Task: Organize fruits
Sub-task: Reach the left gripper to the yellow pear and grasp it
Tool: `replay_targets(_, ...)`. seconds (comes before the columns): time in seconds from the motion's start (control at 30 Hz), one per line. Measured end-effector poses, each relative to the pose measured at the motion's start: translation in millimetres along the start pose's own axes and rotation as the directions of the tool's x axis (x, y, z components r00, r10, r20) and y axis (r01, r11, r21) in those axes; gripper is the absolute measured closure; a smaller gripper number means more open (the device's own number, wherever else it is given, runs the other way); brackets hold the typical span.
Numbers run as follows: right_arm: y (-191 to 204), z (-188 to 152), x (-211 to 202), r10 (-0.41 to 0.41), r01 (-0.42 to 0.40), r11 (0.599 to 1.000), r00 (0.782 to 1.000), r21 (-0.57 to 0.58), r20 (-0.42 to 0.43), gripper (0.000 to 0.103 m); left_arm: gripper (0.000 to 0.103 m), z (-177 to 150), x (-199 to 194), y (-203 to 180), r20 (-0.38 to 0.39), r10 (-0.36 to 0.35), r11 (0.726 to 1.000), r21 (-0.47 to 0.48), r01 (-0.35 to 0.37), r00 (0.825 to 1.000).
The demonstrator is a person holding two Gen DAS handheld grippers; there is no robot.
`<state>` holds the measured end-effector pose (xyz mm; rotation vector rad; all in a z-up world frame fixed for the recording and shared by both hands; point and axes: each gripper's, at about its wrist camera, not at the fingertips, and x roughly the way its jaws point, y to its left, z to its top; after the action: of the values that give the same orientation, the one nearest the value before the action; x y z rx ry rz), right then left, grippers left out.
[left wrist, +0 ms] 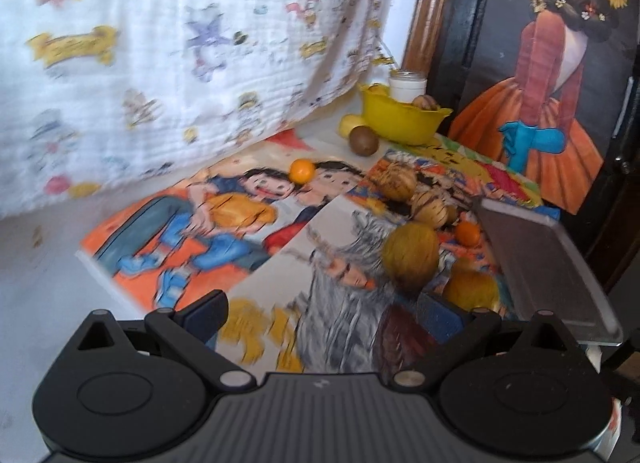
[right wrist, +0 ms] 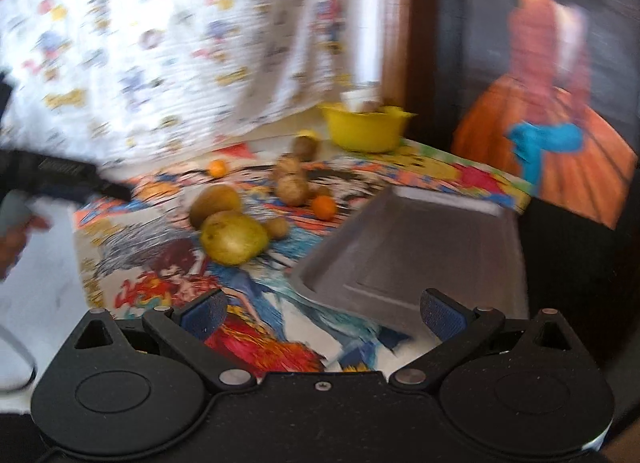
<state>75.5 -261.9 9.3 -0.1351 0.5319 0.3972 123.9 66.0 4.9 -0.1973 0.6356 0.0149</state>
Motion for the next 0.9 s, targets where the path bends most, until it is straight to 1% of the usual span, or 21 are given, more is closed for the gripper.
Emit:
replay_targets(0.13, 9, 15, 16, 0.086, -0.091, 0.987, 0.995, -0.133, -0.044, 0.000, 0.001, 19, 18, -3, -0.029, -0.064, 0.998, 0.022, 0.065, 0.998)
replay_targets(0.27, 28, 27, 34, 0.156, -0.167, 0.967, 0.985, -0.191, -0.074, 0.000, 0.001, 30, 36, -9, -0.062, -0.123, 0.991, 0.046, 0.126, 0.991)
replay_targets(0.4, 34, 40, 52, 0.194, -0.209, 0.961, 0.976, -0.181, -0.098, 0.001, 0.001, 38, 52, -18, -0.079, -0.157, 0.983, 0.085, 0.163, 0.984)
replay_targets(0.53, 36, 50, 72, 0.211, -0.229, 0.957, 0.971, -0.176, -0.115, 0.001, 0.003, 44, 70, -23, -0.106, -0.190, 0.977, 0.080, 0.199, 0.976)
replay_targets(0.6, 41, 49, 80, 0.224, -0.244, 0.954, 0.966, -0.172, -0.130, 0.005, 0.006, 46, 77, -21, -0.123, -0.217, 0.972, 0.060, 0.225, 0.969)
replay_targets(0.7, 36, 49, 93, 0.240, -0.265, 0.950, 0.957, -0.162, -0.162, 0.008, 0.011, 48, 88, -21, -0.150, -0.257, 0.964, 0.035, 0.265, 0.955)
replay_targets(0.83, 41, 52, 106, 0.242, -0.272, 0.947, 0.954, -0.169, -0.180, 0.010, 0.015, 49, 98, -23, -0.175, -0.276, 0.958, 0.031, 0.285, 0.945)
replay_targets(0.9, 43, 55, 112, 0.242, -0.273, 0.947, 0.952, -0.167, -0.185, 0.012, 0.019, 50, 103, -23, -0.185, -0.284, 0.956, 0.025, 0.293, 0.941)
